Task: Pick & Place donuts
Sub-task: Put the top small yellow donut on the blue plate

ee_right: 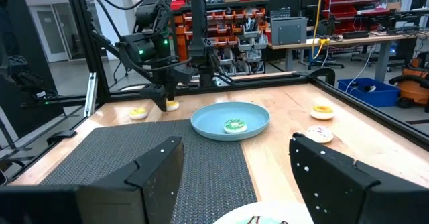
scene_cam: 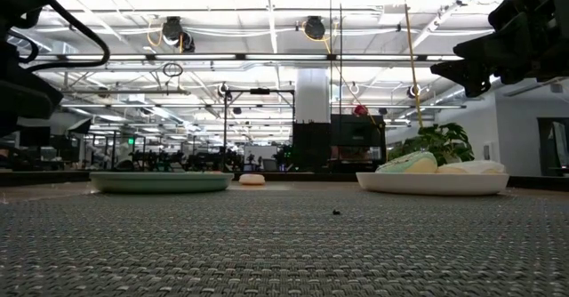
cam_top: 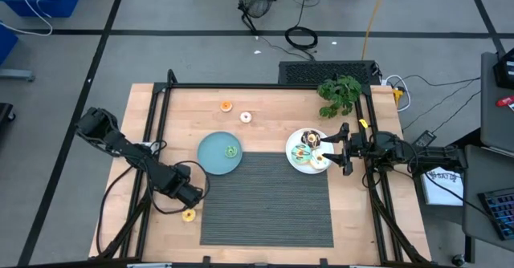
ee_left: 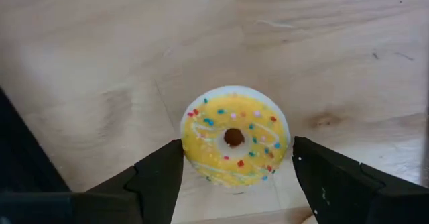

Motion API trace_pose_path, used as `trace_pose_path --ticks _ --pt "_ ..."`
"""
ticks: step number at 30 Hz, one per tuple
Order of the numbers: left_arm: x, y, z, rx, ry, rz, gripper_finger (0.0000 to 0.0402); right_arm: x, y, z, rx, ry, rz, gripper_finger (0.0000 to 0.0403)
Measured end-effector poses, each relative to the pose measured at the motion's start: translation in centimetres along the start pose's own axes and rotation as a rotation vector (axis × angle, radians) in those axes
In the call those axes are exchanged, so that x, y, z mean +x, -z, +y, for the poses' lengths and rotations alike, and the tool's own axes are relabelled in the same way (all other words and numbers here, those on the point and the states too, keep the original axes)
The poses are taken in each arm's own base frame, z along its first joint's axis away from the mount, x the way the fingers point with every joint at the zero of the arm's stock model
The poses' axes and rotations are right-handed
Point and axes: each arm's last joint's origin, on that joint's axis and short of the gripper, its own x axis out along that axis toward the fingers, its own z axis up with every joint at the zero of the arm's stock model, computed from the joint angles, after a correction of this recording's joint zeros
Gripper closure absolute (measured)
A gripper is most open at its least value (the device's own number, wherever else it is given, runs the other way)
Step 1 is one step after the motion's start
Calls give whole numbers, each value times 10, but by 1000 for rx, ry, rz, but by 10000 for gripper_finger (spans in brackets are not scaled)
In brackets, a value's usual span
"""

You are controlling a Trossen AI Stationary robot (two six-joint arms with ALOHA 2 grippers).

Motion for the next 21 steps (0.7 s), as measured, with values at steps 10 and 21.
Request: trace_pose_path --ticks 10,21 --pt "0 -1 0 4 8 -25 163 0 0 0 0 0 0 151" --pt "0 -3 -1 121 23 -91 257 0 0 0 0 1 0 151"
